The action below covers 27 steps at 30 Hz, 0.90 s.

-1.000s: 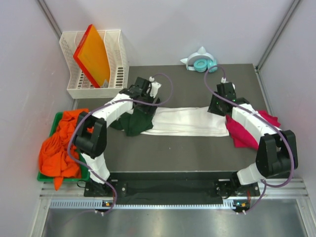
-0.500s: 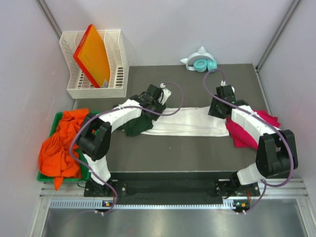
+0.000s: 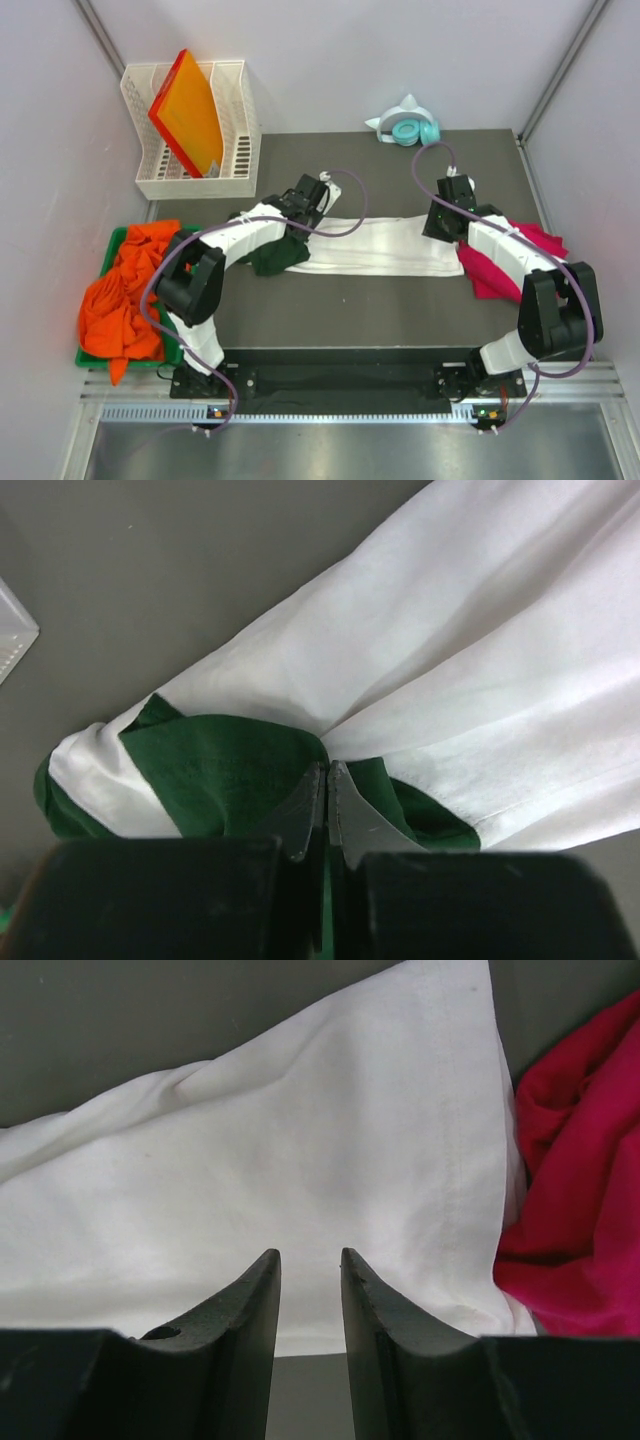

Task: Fold and stack the t-shirts

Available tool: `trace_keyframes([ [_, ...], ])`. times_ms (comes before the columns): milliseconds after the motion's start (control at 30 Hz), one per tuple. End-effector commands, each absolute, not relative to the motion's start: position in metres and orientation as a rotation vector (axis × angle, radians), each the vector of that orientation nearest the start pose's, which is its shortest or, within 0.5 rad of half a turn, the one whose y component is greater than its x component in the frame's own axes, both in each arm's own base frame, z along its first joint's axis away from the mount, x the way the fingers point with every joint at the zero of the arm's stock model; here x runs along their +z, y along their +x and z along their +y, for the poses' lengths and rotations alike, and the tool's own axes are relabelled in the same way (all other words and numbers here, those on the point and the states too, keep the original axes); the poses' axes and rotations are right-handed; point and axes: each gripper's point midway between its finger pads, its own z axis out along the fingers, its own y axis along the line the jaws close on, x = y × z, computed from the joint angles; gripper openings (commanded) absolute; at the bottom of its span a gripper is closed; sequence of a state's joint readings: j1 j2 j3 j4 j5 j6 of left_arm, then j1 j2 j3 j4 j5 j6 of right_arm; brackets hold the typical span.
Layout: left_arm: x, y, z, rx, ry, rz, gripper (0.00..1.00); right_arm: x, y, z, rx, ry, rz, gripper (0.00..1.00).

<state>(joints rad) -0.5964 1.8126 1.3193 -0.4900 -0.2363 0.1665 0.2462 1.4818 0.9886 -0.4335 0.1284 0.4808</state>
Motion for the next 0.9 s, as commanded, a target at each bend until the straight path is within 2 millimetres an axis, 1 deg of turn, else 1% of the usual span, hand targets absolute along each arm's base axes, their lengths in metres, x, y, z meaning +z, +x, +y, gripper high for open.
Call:
trace_keyframes([
  [0, 0.133, 0.387, -0.188, 0.171, 0.752, 2.246, 0.00, 0.099, 0.362, 0.092, 0.180, 0.336, 2.425, 0.31],
  [33, 0.149, 0.385, -0.184, 0.169, 0.736, 2.219, 0.00, 0.099, 0.362, 0.091, 0.179, 0.337, 2.423, 0.30],
  [133, 0.166, 0.381, -0.169, 0.172, 0.701, 2.212, 0.00, 0.097, 0.361, 0.092, 0.181, 0.332, 2.427, 0.29],
  [233, 0.167, 0.372, -0.149, 0.195, 0.676, 2.227, 0.00, 0.096, 0.362, 0.095, 0.191, 0.328, 2.429, 0.29],
  [367, 0.160, 0.363, -0.124, 0.210, 0.642, 2.268, 0.00, 0.092, 0.365, 0.102, 0.201, 0.311, 2.441, 0.28],
  [467, 0.155, 0.355, -0.111, 0.222, 0.633, 2.293, 0.00, 0.090, 0.368, 0.109, 0.206, 0.300, 2.451, 0.27],
  [500, 0.148, 0.350, -0.107, 0.225, 0.640, 2.319, 0.00, 0.091, 0.369, 0.111, 0.208, 0.292, 2.452, 0.27],
  [533, 0.148, 0.348, -0.103, 0.227, 0.633, 2.323, 0.00, 0.091, 0.369, 0.112, 0.207, 0.292, 2.452, 0.27],
  [600, 0.139, 0.341, -0.092, 0.237, 0.621, 2.364, 0.00, 0.091, 0.369, 0.115, 0.208, 0.283, 2.453, 0.27],
  [633, 0.137, 0.337, -0.087, 0.242, 0.616, 2.377, 0.00, 0.091, 0.369, 0.115, 0.207, 0.283, 2.452, 0.27],
  [700, 0.129, 0.332, -0.072, 0.270, 0.595, 2.415, 0.00, 0.090, 0.368, 0.115, 0.202, 0.281, 2.456, 0.27],
  [767, 0.128, 0.327, -0.055, 0.316, 0.551, 2.440, 0.00, 0.089, 0.367, 0.114, 0.200, 0.285, 2.457, 0.27],
  [800, 0.125, 0.324, -0.049, 0.330, 0.544, 2.456, 0.00, 0.089, 0.366, 0.114, 0.200, 0.286, 2.457, 0.27],
  [867, 0.127, 0.319, -0.034, 0.359, 0.511, 2.469, 0.00, 0.088, 0.366, 0.113, 0.200, 0.285, 2.455, 0.27],
])
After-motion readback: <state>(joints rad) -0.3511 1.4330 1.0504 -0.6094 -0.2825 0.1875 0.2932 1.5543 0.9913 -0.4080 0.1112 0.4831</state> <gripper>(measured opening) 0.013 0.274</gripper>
